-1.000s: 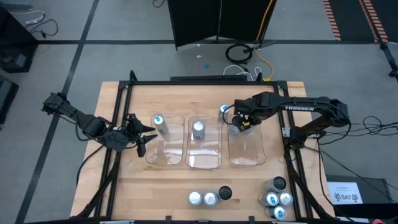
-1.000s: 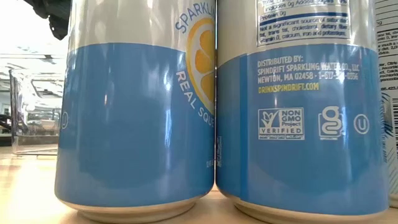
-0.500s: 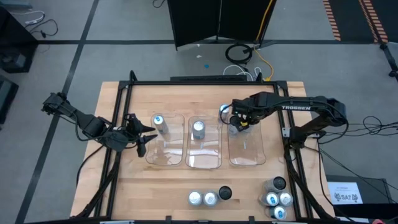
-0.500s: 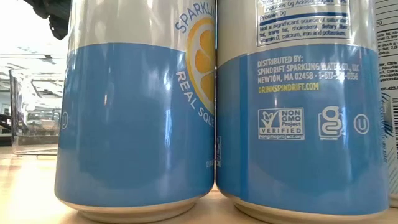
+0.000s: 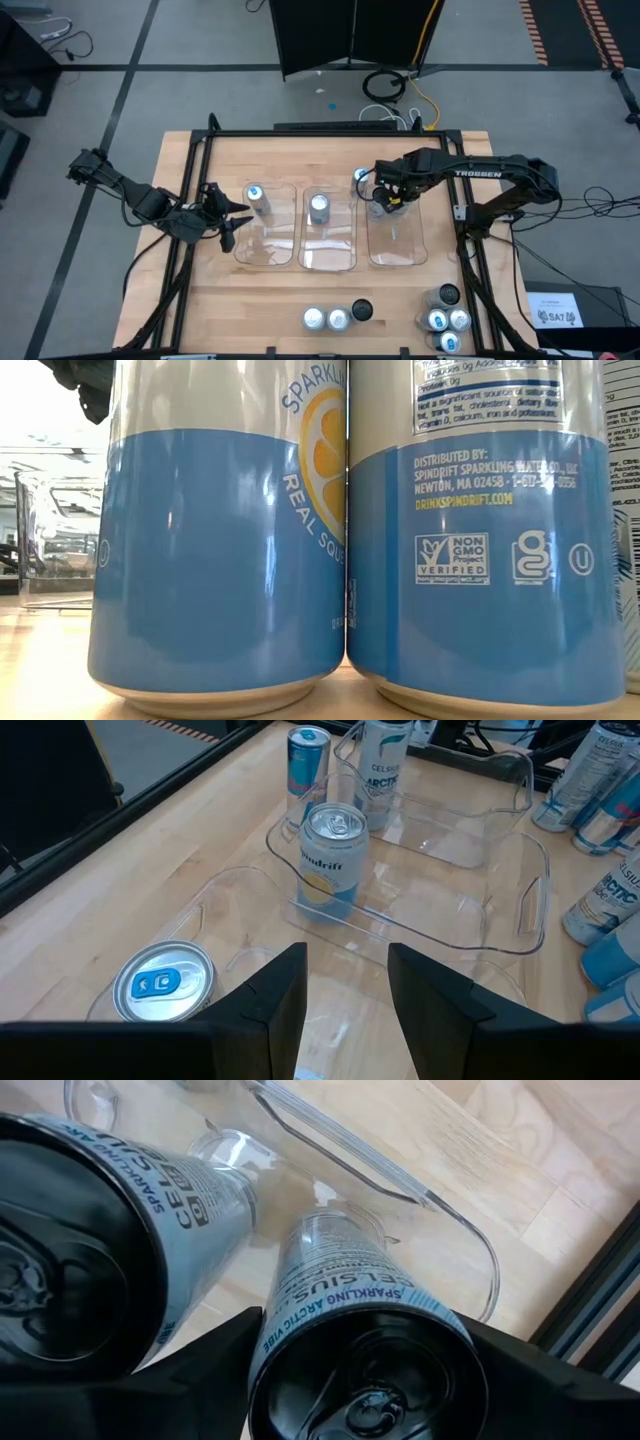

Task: Sort soda cans
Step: Put the top white soda can into the right transparent bin, then put the top blue soda can into the left transparent bin

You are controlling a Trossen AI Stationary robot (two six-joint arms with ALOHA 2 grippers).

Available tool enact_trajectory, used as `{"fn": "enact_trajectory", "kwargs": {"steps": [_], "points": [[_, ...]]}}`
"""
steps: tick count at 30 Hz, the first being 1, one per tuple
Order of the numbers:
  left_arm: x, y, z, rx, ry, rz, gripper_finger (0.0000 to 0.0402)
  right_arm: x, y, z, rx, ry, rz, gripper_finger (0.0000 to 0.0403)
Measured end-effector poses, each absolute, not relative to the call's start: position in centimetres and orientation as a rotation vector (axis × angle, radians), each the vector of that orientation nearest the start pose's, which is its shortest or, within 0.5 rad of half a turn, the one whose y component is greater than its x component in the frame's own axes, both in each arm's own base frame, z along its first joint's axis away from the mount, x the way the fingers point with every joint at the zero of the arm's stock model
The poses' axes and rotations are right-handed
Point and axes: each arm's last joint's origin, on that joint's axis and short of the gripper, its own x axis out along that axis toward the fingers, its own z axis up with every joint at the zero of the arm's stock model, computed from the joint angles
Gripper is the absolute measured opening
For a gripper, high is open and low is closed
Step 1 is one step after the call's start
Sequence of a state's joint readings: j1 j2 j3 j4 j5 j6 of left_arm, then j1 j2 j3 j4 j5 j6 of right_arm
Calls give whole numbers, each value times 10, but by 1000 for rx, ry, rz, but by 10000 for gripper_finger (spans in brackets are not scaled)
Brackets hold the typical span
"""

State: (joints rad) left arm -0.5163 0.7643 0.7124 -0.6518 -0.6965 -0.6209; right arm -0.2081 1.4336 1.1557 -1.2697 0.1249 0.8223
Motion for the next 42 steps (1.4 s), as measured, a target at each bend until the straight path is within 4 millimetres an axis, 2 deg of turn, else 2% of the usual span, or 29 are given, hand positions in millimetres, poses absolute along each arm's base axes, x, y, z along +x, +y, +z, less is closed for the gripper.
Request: {"fn": "enact_trajectory", "kwargs": {"steps": [9, 13, 19, 24, 28, 31, 33, 35, 38, 42], "points": [[136, -56, 275, -200, 496, 339, 151, 232, -53, 260, 708, 1354, -881, 329], [136, -56, 275, -200, 496, 339, 151, 229, -51, 266, 732, 1360, -837, 338], [136, -56, 275, -200, 496, 339, 151, 222, -49, 305, 735, 1335, -831, 338], [136, -56, 275, -201, 496, 339, 151, 221, -53, 340, 618, 1174, -884, 339], [136, -56, 275, -200, 496, 339, 151, 238, -66, 358, 537, 858, -954, 339], [136, -56, 275, -200, 496, 339, 151, 264, -79, 368, 533, 649, -811, 339], [136, -56, 275, -200, 496, 339, 151, 280, -86, 371, 503, 574, -718, 339], [136, -56, 275, -200, 497, 339, 151, 291, -89, 368, 451, 591, -704, 339], [136, -56, 275, -200, 496, 339, 151, 302, -93, 362, 394, 735, -773, 339], [136, -56, 275, -200, 496, 339, 151, 319, -105, 351, 463, 945, -816, 339]]}}
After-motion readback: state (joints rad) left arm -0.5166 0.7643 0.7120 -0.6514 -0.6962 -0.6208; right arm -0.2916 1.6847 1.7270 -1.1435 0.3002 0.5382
